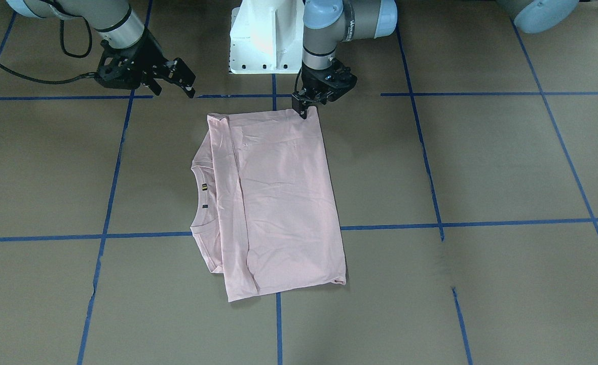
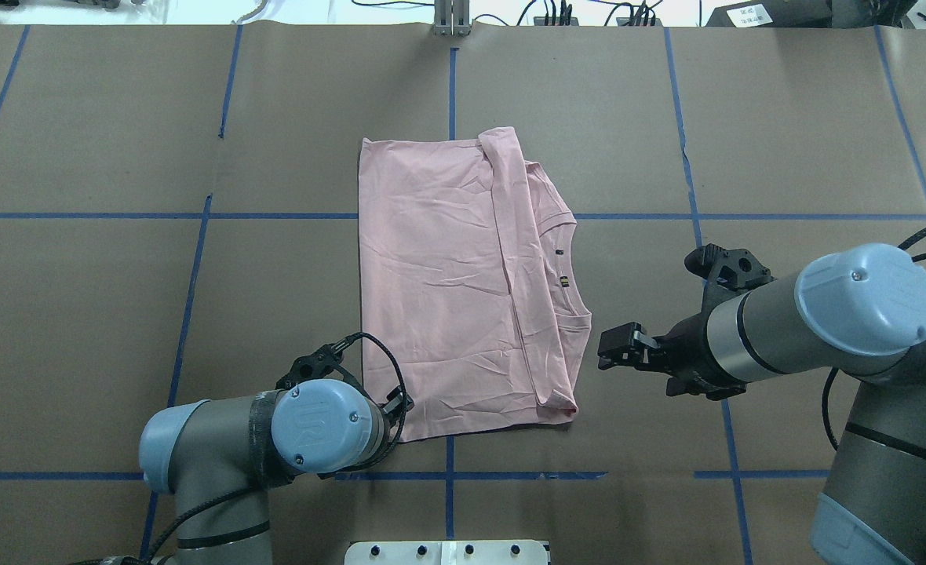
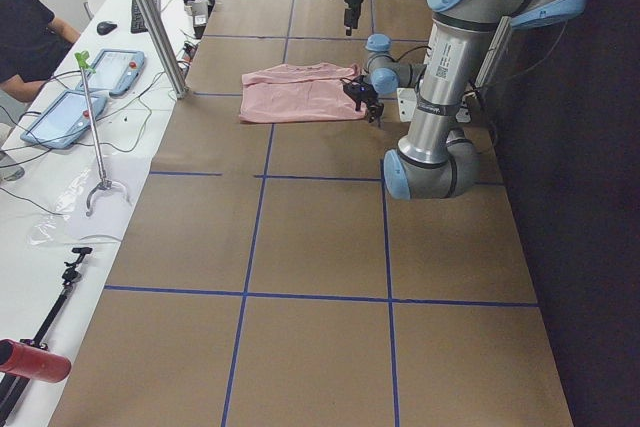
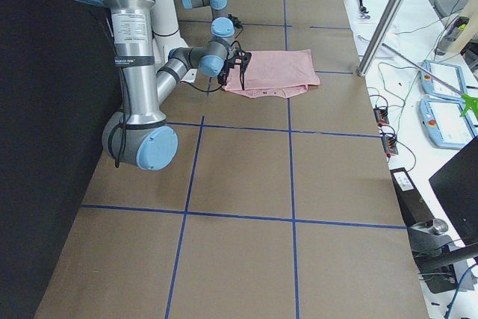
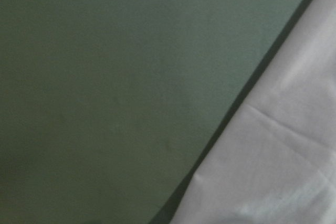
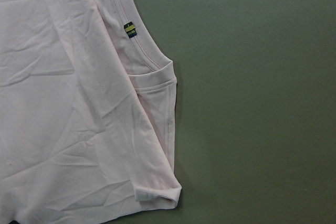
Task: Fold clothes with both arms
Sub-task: 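Move the right gripper to the shirt's side edge nearest it, then grasp the shirt's edge nearest the robot with both grippers, then lift the shirt edge with both grippers and fold it away from the robot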
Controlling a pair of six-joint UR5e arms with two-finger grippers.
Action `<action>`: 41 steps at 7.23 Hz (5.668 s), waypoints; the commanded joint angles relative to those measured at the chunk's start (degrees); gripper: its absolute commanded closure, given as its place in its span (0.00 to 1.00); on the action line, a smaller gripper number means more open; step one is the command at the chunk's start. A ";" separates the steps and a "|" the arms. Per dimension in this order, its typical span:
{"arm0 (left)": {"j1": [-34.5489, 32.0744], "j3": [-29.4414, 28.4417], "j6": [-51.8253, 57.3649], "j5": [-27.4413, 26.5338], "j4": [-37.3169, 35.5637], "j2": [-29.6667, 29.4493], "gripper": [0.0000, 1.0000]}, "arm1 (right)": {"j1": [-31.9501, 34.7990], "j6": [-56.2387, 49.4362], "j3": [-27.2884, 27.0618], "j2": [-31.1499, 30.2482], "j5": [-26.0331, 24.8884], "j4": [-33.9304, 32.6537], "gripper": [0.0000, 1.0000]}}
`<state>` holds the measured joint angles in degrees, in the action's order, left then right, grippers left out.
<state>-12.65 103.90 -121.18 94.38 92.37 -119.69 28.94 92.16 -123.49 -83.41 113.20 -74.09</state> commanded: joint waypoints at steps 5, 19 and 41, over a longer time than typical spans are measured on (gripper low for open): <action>-0.18 4.63 4.53 0.19 -3.15 -0.02 1.00 | -0.02 0.82 0.79 0.08 0.00 -0.26 0.00; -2.03 7.99 8.25 0.63 -4.40 -0.02 1.00 | -7.93 13.31 19.60 15.03 -6.24 -7.74 0.12; -8.95 13.38 16.94 3.53 -4.70 2.71 1.00 | -1.89 7.69 13.08 19.75 -5.89 -6.42 1.00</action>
<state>-18.36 120.95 -105.56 97.71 82.97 -116.85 24.02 100.69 -112.64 -66.06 107.52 -80.75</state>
